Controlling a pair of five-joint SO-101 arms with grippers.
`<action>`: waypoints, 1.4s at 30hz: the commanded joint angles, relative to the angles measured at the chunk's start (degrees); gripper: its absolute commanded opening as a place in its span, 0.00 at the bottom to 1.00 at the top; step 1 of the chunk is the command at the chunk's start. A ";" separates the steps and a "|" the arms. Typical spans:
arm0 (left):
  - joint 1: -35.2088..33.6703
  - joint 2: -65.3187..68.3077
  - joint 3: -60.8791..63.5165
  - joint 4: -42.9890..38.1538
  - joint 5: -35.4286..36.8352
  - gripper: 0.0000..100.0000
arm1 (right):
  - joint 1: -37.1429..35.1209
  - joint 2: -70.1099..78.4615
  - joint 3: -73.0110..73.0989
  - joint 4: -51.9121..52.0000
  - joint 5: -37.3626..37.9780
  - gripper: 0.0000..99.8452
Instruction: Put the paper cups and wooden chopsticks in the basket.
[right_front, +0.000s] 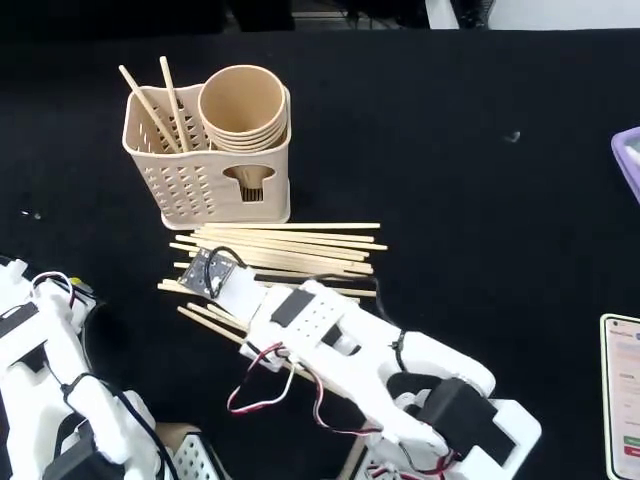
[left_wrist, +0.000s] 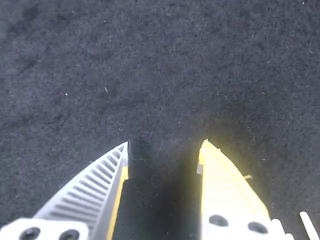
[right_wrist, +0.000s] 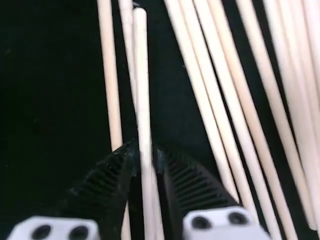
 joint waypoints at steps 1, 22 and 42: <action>0.31 -1.23 -2.59 -0.53 0.00 0.22 | -0.88 0.13 -2.59 0.53 0.70 0.13; 0.22 -1.32 -2.59 -0.53 0.00 0.22 | -0.44 -28.53 -14.73 23.12 3.52 0.01; 0.22 -1.23 -2.59 -0.53 0.00 0.22 | 8.00 -24.66 -27.21 -40.35 -8.44 0.01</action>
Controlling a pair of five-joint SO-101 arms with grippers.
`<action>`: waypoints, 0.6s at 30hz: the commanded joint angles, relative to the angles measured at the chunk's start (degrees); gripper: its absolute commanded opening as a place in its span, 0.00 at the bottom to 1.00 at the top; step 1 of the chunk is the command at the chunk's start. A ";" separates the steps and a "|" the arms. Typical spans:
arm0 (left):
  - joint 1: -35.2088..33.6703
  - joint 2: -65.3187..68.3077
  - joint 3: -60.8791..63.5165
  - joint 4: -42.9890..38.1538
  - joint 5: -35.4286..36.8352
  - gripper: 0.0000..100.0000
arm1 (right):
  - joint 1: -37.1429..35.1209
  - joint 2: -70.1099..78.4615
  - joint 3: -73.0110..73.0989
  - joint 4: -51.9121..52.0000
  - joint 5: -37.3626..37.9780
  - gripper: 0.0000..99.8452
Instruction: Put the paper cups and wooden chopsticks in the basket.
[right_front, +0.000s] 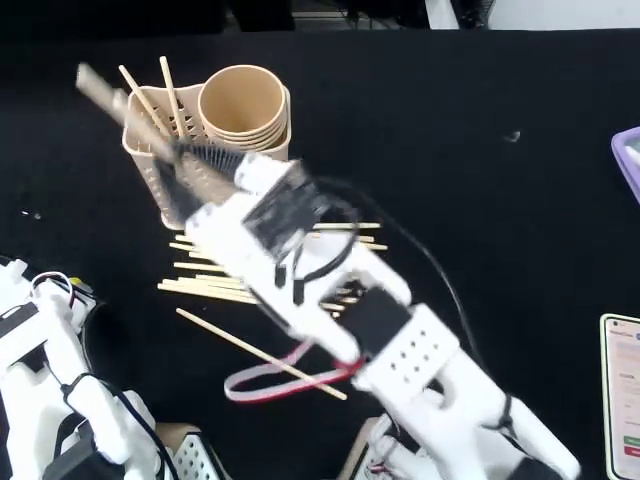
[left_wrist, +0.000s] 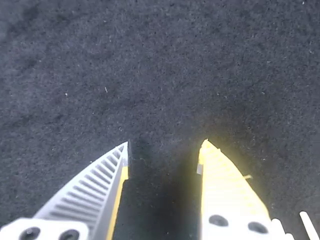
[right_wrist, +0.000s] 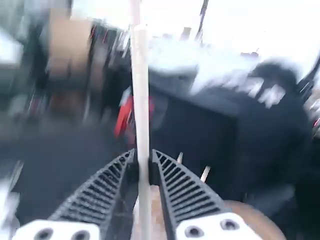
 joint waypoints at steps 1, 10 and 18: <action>0.22 -1.23 -2.59 -0.53 0.00 0.22 | 5.01 9.98 -11.91 -8.18 -6.24 0.01; 0.31 -1.32 -2.59 -0.53 0.00 0.22 | 5.98 34.51 -38.37 -8.00 -7.74 0.01; 0.22 -1.23 -2.59 -0.53 0.00 0.22 | 6.33 45.23 -41.01 -8.00 -7.30 0.01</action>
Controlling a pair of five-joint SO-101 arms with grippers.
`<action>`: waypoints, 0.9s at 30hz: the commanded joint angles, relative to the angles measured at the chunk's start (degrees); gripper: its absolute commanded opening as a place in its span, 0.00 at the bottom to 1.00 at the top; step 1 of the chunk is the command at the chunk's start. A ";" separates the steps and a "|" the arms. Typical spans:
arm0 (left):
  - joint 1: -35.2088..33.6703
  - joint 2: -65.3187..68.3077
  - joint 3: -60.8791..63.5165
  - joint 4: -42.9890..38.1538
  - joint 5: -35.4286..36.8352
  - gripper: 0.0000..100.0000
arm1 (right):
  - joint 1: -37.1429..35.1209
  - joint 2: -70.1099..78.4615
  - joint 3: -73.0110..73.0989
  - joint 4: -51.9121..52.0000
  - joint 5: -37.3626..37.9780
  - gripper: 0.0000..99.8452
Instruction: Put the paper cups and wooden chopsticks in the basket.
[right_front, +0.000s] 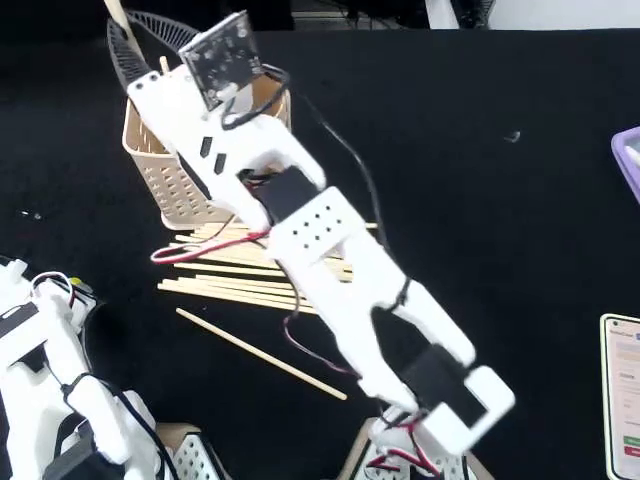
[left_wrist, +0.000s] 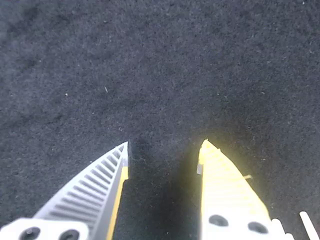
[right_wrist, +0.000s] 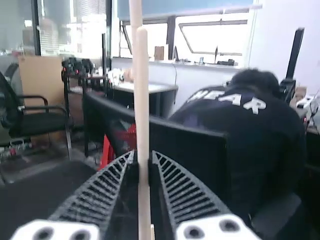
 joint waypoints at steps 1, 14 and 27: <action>0.22 -1.23 -2.59 -0.53 0.00 0.22 | 1.41 3.12 -1.98 -1.41 0.00 0.01; 0.22 -1.23 -2.59 -0.53 0.00 0.22 | 1.23 0.84 -1.89 19.96 -0.09 0.17; 0.57 -0.97 -2.59 -0.53 0.00 0.22 | 0.62 -26.42 2.51 50.55 0.00 0.11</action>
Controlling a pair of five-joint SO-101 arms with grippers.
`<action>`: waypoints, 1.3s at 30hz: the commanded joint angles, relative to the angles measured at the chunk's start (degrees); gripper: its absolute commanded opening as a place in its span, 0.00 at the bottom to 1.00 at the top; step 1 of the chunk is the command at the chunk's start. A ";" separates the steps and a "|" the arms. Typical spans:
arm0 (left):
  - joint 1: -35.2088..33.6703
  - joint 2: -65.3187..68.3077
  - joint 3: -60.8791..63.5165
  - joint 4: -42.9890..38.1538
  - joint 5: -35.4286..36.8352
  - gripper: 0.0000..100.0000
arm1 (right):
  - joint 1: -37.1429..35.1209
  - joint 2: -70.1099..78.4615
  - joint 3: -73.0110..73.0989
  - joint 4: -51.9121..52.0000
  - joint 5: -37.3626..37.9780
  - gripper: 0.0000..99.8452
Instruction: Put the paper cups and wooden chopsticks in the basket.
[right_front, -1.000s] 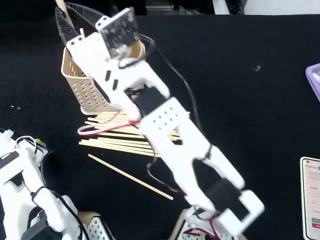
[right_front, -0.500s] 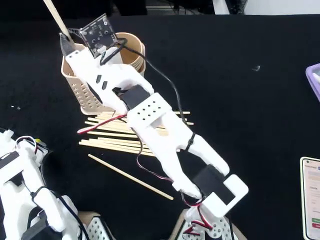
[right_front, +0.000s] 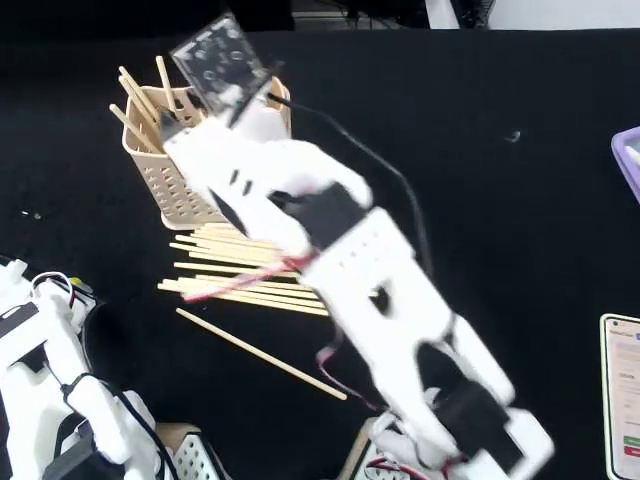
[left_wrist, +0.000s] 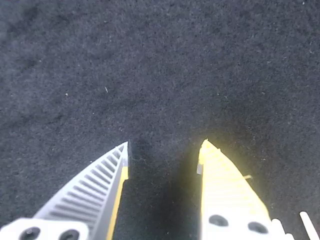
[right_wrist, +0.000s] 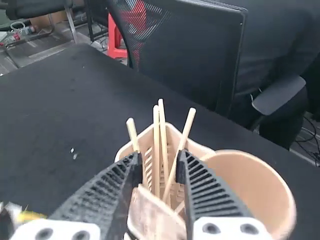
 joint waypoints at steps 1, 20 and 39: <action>0.57 -0.97 -2.59 -0.53 0.00 0.22 | -0.09 -11.91 3.21 7.30 0.09 0.11; 0.22 -1.14 -2.59 -0.53 0.00 0.22 | -14.15 -30.99 59.65 -4.31 0.09 0.12; 0.22 -1.14 -2.68 -0.62 0.00 0.22 | -18.20 3.91 55.16 -14.51 5.36 0.00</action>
